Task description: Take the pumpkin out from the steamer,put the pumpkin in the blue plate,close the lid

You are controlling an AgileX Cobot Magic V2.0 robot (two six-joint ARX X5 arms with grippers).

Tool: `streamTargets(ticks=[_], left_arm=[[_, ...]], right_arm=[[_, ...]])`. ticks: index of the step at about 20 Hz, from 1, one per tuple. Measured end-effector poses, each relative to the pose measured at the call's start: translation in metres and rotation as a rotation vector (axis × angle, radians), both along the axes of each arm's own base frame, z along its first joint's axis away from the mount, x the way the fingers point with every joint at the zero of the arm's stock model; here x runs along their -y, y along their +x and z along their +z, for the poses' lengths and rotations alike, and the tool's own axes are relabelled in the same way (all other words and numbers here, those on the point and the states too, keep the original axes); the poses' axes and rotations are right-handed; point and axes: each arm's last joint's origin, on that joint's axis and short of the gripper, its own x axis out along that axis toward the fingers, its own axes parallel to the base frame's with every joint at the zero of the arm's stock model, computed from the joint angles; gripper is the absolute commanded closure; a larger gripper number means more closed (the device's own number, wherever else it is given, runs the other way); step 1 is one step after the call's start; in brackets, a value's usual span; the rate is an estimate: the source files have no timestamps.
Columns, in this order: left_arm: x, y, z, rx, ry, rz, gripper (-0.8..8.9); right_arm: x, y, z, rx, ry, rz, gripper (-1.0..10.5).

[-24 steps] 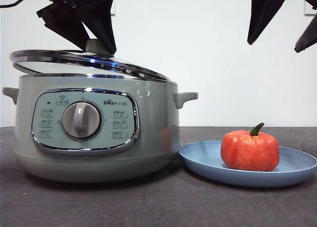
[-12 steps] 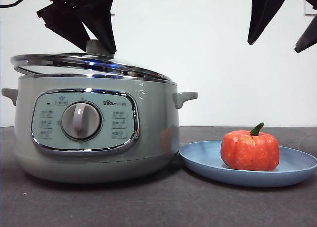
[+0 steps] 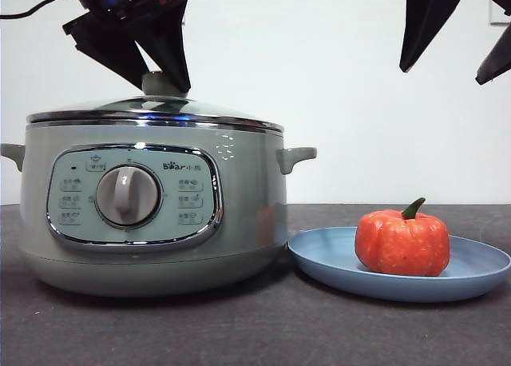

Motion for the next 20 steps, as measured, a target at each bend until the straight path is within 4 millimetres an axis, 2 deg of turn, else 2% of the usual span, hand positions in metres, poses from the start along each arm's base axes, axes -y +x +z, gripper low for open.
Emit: streamTargets(ticks=[1, 2, 8, 12, 13, 15, 16, 17, 20], left_arm=[[0.0, 0.001, 0.0, -0.003, 0.0, 0.002, 4.68], [0.001, 0.001, 0.0, -0.008, 0.002, 0.003, 4.28], [0.001, -0.001, 0.0, -0.023, 0.008, 0.001, 4.32], [-0.014, -0.025, 0.03, 0.058, -0.042, 0.002, 4.49], [-0.019, -0.034, 0.039, 0.08, -0.059, 0.005, 5.4], [-0.028, -0.05, 0.053, 0.117, -0.084, 0.007, 8.37], [-0.032, -0.056, 0.059, 0.138, -0.097, 0.008, 8.22], [-0.036, -0.062, 0.064, 0.164, -0.105, 0.015, 8.22], [-0.048, -0.078, 0.077, 0.269, -0.122, 0.063, 8.22]], right_arm=[[0.0, 0.0, 0.0, 0.001, 0.001, 0.0, 4.7], [0.0, 0.0, 0.0, 0.0, 0.0, 0.0, 4.7], [0.0, 0.0, 0.0, -0.001, 0.0, 0.0, 4.7], [0.001, -0.003, 0.003, 0.011, 0.008, 0.007, 4.9], [0.003, -0.006, 0.006, 0.029, 0.012, 0.01, 5.6], [0.007, -0.016, 0.016, 0.077, 0.027, 0.015, 8.2], [0.009, -0.021, 0.021, 0.102, 0.034, 0.018, 9.3], [0.011, -0.026, 0.025, 0.126, 0.04, 0.022, 9.6], [0.018, -0.042, 0.038, 0.239, 0.065, 0.035, 9.6]])
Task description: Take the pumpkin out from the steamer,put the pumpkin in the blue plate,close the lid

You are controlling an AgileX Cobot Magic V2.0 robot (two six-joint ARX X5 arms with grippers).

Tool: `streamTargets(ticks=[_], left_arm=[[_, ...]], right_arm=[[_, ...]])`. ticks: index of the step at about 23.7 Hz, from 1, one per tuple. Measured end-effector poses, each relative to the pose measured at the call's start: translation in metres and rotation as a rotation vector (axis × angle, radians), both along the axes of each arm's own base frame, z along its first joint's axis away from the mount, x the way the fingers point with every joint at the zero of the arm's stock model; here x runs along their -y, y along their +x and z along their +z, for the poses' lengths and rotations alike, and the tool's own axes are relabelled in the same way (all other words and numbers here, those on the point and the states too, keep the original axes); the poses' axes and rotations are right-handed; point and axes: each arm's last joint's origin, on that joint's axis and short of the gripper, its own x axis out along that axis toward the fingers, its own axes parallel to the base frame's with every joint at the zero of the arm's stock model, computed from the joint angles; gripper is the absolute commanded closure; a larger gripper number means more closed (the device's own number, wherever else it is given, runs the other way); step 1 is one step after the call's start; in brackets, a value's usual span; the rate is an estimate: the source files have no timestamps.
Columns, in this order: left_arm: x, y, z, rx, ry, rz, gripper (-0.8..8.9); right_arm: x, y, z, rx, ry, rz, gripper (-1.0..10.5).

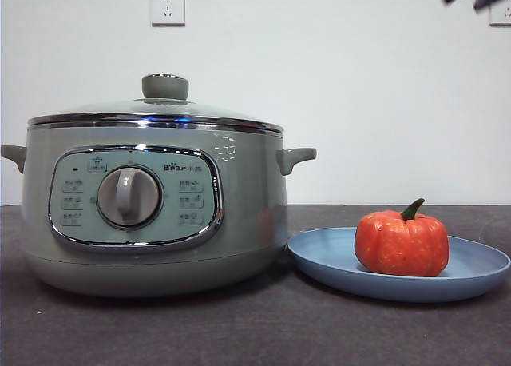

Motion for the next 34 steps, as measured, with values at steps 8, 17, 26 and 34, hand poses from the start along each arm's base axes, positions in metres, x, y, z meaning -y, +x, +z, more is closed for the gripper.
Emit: streamTargets(ticks=[8, 17, 26, 34], left_arm=[[-0.029, -0.045, -0.069, 0.186, -0.089, 0.074, 8.22], [-0.037, -0.059, -0.096, 0.003, -0.052, 0.085, 8.16], [-0.039, -0.062, -0.1, -0.044, -0.031, 0.088, 8.16], [-0.064, -0.089, -0.088, 0.082, -0.057, 0.152, 8.16]], right_arm=[[0.014, -0.045, -0.045, 0.276, 0.121, 0.049, 9.6], [0.017, -0.046, -0.062, 0.215, 0.121, -0.072, 9.6], [0.018, -0.046, -0.062, 0.215, 0.124, -0.076, 9.6], [0.018, -0.046, -0.062, 0.215, 0.124, -0.076, 9.6]])
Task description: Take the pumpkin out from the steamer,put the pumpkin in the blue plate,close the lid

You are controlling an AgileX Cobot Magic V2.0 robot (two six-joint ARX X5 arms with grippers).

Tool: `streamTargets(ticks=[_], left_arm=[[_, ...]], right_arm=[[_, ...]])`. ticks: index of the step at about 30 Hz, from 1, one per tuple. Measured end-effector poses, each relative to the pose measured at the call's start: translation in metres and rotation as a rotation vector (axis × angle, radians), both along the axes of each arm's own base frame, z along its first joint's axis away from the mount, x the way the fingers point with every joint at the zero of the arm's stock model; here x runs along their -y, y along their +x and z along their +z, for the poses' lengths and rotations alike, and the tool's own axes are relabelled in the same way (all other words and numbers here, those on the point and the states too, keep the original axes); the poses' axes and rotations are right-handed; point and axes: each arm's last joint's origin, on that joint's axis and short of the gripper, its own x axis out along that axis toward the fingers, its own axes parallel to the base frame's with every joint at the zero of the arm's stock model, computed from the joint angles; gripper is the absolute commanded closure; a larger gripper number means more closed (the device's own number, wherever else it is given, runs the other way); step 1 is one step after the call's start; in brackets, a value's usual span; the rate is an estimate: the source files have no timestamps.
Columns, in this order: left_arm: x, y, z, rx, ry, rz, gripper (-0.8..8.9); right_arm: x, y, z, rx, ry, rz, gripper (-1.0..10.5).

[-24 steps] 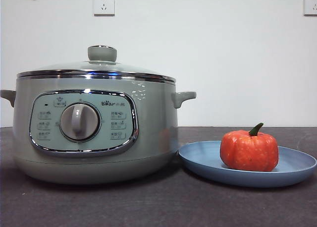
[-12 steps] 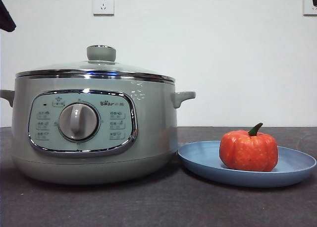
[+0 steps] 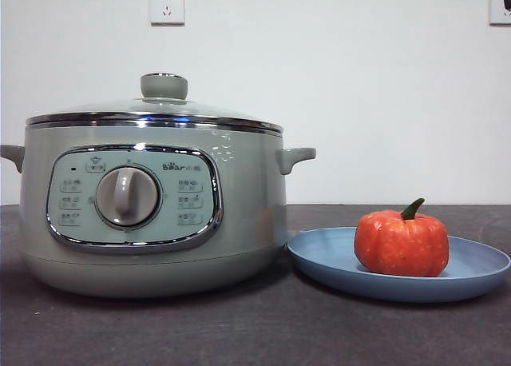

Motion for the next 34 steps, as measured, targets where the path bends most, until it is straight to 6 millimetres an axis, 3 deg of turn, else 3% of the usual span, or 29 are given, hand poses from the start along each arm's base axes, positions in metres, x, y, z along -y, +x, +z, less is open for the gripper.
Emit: streamTargets(ticks=[4, 7, 12, 17, 22, 34], left_arm=[[-0.021, -0.022, 0.008, 0.237, -0.1, 0.108, 8.16], [-0.029, -0.027, -0.004, 0.348, -0.119, 0.2, 8.16], [-0.037, -0.018, -0.051, 0.379, -0.085, 0.324, 8.16], [-0.04, -0.004, -0.111, 0.275, -0.044, 0.384, 8.16], [-0.042, 0.003, -0.147, 0.245, -0.034, 0.404, 8.16], [-0.042, 0.004, -0.15, 0.257, -0.054, 0.378, 8.16]], right_arm=[[0.0, 0.0, 0.0, -0.003, 0.001, -0.001, 9.6], [0.0, 0.0, 0.0, -0.003, 0.001, -0.001, 9.6], [0.0, 0.0, -0.001, -0.006, -0.001, -0.001, 9.6], [0.0, 0.0, -0.001, -0.006, -0.001, 0.0, 9.6], [0.0, 0.0, -0.001, -0.006, -0.001, 0.0, 9.6], [0.0, 0.0, -0.003, -0.026, -0.011, 0.0, 9.6]])
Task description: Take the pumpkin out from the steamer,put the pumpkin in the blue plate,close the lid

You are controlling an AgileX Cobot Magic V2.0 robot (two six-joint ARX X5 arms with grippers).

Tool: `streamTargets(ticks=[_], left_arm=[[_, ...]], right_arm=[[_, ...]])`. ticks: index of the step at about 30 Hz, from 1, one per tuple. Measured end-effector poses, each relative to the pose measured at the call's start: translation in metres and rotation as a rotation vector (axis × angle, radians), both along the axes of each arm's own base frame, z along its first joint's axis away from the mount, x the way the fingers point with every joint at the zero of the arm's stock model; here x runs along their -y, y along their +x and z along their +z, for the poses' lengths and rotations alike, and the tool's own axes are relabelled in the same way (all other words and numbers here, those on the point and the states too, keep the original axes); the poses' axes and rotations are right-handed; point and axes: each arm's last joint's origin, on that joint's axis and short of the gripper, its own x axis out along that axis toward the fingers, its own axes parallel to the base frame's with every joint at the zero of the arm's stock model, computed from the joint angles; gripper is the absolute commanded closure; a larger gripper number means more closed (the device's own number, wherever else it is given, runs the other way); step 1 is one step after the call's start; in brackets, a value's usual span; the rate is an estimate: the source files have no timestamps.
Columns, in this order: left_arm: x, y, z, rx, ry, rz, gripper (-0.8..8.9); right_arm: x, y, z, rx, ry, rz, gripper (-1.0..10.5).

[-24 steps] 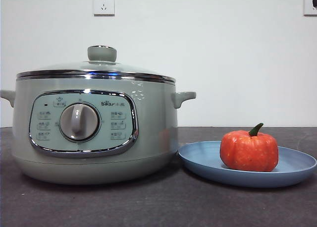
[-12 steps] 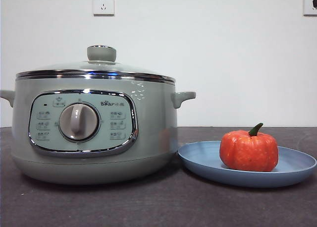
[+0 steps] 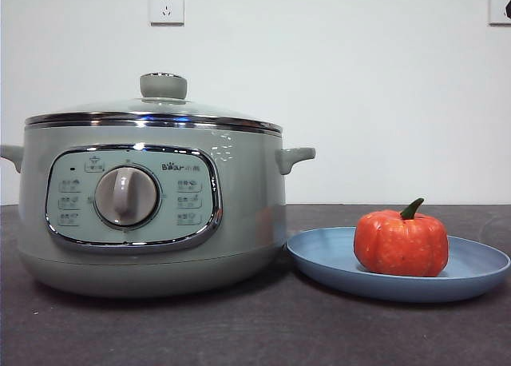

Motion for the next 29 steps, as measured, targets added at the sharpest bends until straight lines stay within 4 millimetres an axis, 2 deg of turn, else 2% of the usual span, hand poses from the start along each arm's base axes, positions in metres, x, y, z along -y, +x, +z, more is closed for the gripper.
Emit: streamTargets(ticks=[19, 22, 25, 29], left_arm=[[0.0, 0.0, 0.0, 0.0, 0.0, 0.001, 8.16], [0.0, 0.0, 0.0, 0.0, 0.0, 0.001, 8.16], [0.0, 0.0, 0.0, 0.0, 0.0, 0.001, 8.16], [0.0, 0.0, 0.0, 0.0, 0.0, 0.0, 8.16]], right_arm=[[0.0, 0.0, 0.0, 0.0, 0.0, 0.0, 9.6], [0.001, -0.001, 0.0, 0.016, -0.047, 0.003, 9.6], [0.008, -0.007, -0.003, 0.033, -0.092, -0.028, 9.6], [0.023, -0.015, -0.02, 0.081, -0.088, -0.069, 9.6]])
